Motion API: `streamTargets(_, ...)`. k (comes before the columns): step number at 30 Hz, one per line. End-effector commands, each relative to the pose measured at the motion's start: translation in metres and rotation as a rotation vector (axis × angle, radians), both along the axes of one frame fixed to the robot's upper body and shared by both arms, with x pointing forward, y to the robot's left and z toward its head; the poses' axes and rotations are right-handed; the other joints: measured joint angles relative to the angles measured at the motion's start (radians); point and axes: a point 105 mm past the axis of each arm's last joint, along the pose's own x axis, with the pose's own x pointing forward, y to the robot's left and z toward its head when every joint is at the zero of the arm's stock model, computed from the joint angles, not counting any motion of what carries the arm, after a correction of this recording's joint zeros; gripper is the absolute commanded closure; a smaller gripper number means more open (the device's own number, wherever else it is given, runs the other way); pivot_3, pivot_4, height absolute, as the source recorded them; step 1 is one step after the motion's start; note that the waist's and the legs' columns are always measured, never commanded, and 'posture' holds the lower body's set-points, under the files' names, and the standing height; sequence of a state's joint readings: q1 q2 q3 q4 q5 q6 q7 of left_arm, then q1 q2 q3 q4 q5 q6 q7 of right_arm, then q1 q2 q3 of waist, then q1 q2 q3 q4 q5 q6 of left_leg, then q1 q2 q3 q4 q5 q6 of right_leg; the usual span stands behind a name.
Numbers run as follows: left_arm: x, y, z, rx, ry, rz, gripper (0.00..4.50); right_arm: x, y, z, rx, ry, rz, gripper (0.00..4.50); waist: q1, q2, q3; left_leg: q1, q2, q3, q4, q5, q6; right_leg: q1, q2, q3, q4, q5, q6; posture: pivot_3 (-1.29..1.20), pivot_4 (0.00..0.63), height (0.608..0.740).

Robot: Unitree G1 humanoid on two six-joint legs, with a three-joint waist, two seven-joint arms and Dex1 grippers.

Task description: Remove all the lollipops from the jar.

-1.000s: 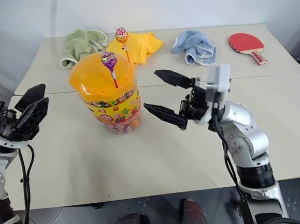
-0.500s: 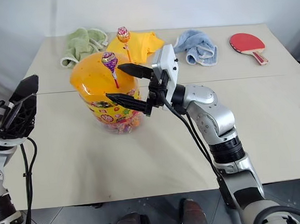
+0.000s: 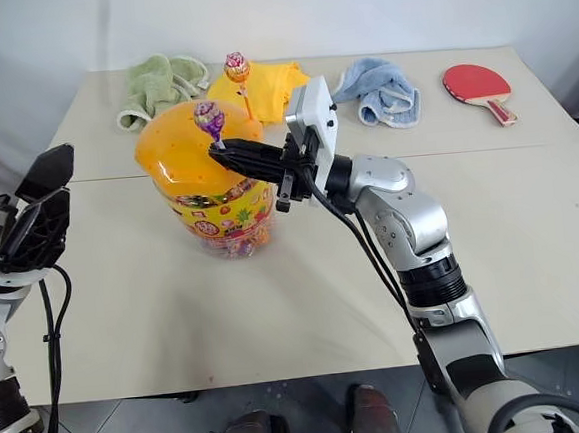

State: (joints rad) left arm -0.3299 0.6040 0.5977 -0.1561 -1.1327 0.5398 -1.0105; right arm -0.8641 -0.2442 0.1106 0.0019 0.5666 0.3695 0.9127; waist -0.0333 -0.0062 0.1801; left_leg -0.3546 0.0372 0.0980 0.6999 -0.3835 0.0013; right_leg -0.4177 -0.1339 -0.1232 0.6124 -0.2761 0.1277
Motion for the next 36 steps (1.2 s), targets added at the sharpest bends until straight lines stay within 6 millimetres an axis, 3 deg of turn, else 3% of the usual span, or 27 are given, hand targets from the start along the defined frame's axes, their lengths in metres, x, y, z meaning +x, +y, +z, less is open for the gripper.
streamTargets(1,-0.005,-0.004,0.008,0.002,-0.054,-0.021,0.0,-0.004,-0.008,0.023,0.099,-0.053,0.012,4.47,0.0,0.0,0.0,0.0,0.0,0.0,0.0,0.0,0.0,0.0,0.0,0.0,0.0,0.0,0.0,0.0,0.15,0.74)
streamTargets(5,-0.004,-0.012,0.008,-0.005,-0.056,-0.063,0.0,0.003,-0.035,0.049,0.263,-0.038,-0.019,4.47,0.002,0.0,0.0,0.0,0.0,0.0,0.0,0.0,0.0,0.0,0.0,0.0,0.0,0.0,0.0,0.0,0.15,0.74)
streamTargets(8,-0.003,-0.025,0.004,0.062,-0.058,-0.112,0.0,0.008,-0.076,0.068,0.319,-0.039,-0.091,4.47,0.008,0.0,0.0,0.0,0.0,-0.001,0.0,0.0,0.0,0.0,0.0,0.0,0.0,0.0,0.0,0.0,0.15,0.74)
streamTargets(11,-0.003,-0.032,-0.001,0.151,-0.061,-0.127,0.0,0.014,-0.107,0.065,0.254,0.01,-0.194,4.47,0.007,0.0,0.0,-0.001,0.0,-0.002,0.0,0.0,0.0,0.001,0.0,-0.001,-0.001,0.0,0.0,0.0,0.15,0.74)
streamTargets(14,-0.004,-0.031,-0.009,0.282,-0.058,-0.122,0.0,0.027,-0.148,0.022,-0.066,0.161,-0.411,4.47,0.006,0.0,0.0,-0.001,0.0,-0.001,-0.002,0.0,0.0,0.001,0.0,-0.001,-0.003,0.0,0.0,0.0,0.15,0.74)
streamTargets(17,-0.007,-0.028,-0.021,0.414,-0.053,-0.123,0.0,0.039,-0.212,-0.04,-0.417,0.385,-0.783,4.47,0.006,0.0,0.0,-0.001,0.0,0.001,-0.003,0.0,0.0,0.0,0.0,-0.001,-0.005,0.0,0.0,0.0,0.15,0.74)
streamTargets(18,-0.009,-0.027,-0.023,0.439,-0.052,-0.123,0.0,0.037,-0.228,-0.055,-0.5,0.434,-0.863,4.47,0.006,0.0,0.0,-0.001,0.0,0.003,-0.003,0.0,0.0,0.0,0.0,0.0,-0.006,0.0,0.0,0.0,0.15,0.74)
streamTargets(20,-0.011,-0.025,-0.026,0.472,-0.055,-0.117,0.0,0.023,-0.256,-0.107,-0.739,0.574,-0.955,4.47,0.007,0.001,0.0,-0.001,0.0,0.004,-0.002,0.0,0.0,0.0,0.0,0.001,-0.007,0.0,0.0,0.0,0.15,0.74)
streamTargets(21,-0.011,-0.024,-0.025,0.466,-0.059,-0.11,0.0,0.015,-0.264,-0.128,-0.804,0.621,-0.963,4.47,0.007,0.0,0.0,-0.001,0.001,0.006,-0.003,0.0,0.0,0.0,0.0,0.002,-0.007,0.0,0.0,0.0,0.15,0.74)
streamTargets(23,-0.01,-0.022,-0.021,0.441,-0.052,-0.116,0.0,0.006,-0.269,-0.152,-0.87,0.651,-0.965,4.47,0.006,0.0,0.0,0.0,0.002,0.006,-0.002,0.0,0.0,0.0,0.001,0.002,-0.007,0.0,0.0,0.0,0.15,0.74)
streamTargets(25,-0.009,-0.022,-0.016,0.43,-0.061,-0.12,0.0,0.005,-0.274,-0.162,-0.859,0.656,-1.004,4.47,0.004,0.001,0.0,0.002,0.002,0.01,-0.002,0.0,0.0,0.0,0.001,0.005,-0.007,0.0,0.0,0.0,0.15,0.74)
streamTargets(28,-0.01,-0.024,-0.017,0.435,-0.059,-0.139,0.0,-0.003,-0.272,-0.171,-0.845,0.718,-0.967,3.8,0.006,0.0,0.0,0.003,0.003,0.01,0.0,0.0,0.0,0.002,0.001,0.005,-0.007,0.0,0.0,0.0,0.15,0.74)
streamTargets(33,-0.009,-0.022,-0.014,0.425,-0.053,-0.145,0.0,-0.006,-0.27,-0.158,-0.823,0.671,-0.925,2.21,0.008,0.0,0.0,0.002,0.003,0.008,-0.001,0.0,0.0,0.002,0.002,0.003,-0.007,0.0,0.0,0.0,0.15,0.74)
streamTargets(36,-0.007,-0.019,-0.007,0.368,-0.057,-0.122,0.0,0.006,-0.268,-0.124,-0.724,0.519,-0.902,1.15,0.008,0.0,0.0,0.002,0.003,0.008,-0.001,0.0,0.0,0.001,0.002,0.003,-0.008,0.0,0.0,0.0,0.15,0.74)
